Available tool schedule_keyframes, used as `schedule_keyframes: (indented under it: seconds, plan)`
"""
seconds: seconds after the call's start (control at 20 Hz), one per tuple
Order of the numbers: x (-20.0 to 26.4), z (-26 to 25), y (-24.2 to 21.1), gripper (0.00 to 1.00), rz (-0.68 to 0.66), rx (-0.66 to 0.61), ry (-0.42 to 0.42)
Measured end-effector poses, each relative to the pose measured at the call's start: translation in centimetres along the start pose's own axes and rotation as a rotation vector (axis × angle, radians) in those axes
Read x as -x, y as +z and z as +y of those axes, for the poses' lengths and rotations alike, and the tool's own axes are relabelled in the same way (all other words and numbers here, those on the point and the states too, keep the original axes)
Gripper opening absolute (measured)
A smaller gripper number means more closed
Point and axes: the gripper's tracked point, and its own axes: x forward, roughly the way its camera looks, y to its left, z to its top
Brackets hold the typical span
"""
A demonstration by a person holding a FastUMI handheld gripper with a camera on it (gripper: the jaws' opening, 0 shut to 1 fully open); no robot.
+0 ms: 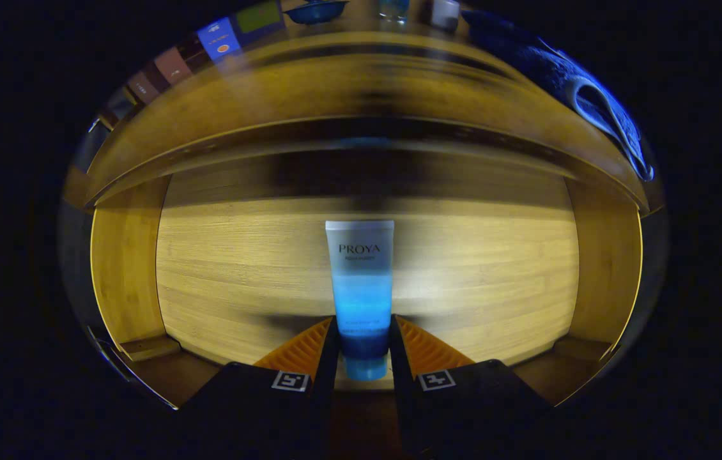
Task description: Pull open the drawer, take out the items inside it, and place them on the countertop above the cabinet.
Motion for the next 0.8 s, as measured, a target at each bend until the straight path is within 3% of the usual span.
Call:
schedule_keyframes:
  seconds: [0.1, 0.3, 0.8]
  plan:
    - [1.5, 0.0, 0.3, 0.33, -0.011, 0.028, 0.000]
    - [3.7, 1.4, 0.7, 0.32, -0.054, 0.021, 0.089]
    - [16.4, 2.7, 2.0, 0.32, -0.219, 0.089, 0.230]
